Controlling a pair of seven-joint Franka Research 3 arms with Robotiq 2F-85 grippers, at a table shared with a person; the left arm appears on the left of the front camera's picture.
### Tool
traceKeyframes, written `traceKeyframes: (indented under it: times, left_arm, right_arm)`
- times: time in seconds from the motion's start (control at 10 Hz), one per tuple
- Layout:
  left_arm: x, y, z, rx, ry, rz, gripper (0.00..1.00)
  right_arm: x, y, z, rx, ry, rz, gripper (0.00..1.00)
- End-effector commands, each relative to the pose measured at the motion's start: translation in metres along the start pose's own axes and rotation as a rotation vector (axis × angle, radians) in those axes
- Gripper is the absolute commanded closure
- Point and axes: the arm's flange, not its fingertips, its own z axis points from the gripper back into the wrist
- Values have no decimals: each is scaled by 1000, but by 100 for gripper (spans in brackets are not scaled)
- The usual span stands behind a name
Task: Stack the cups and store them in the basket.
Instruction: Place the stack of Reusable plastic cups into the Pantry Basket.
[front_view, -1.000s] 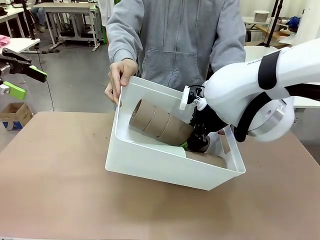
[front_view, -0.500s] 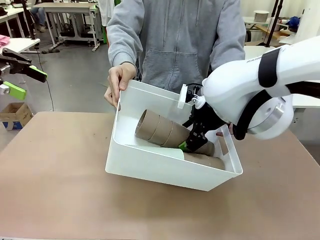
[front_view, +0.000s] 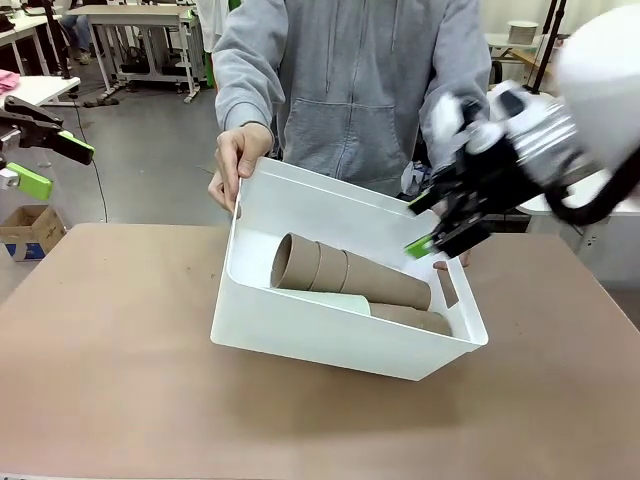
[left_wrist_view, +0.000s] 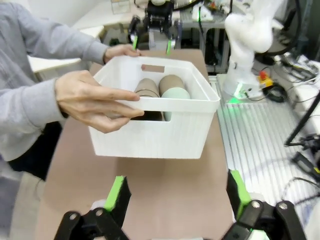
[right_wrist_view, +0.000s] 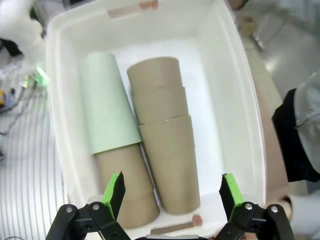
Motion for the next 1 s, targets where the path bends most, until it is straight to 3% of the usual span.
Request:
traceKeyframes:
  times: [0.0, 0.3, 0.8, 0.9]
  left_arm:
    - [1, 0, 1, -6, 0, 4, 0]
    - [1, 0, 1, -6, 0, 4, 0]
    - [1, 0, 1, -6, 0, 4, 0]
    - [1, 0, 1, -6, 0, 4, 0]
  right_arm:
    - [-24, -4, 67, 26, -105, -42, 0]
    - [-87, -26, 146, 36, -188, -97, 0]
    - [-140, -49, 179, 29, -256, -73, 0]
    - [-145, -54, 176, 41, -317, -105, 0]
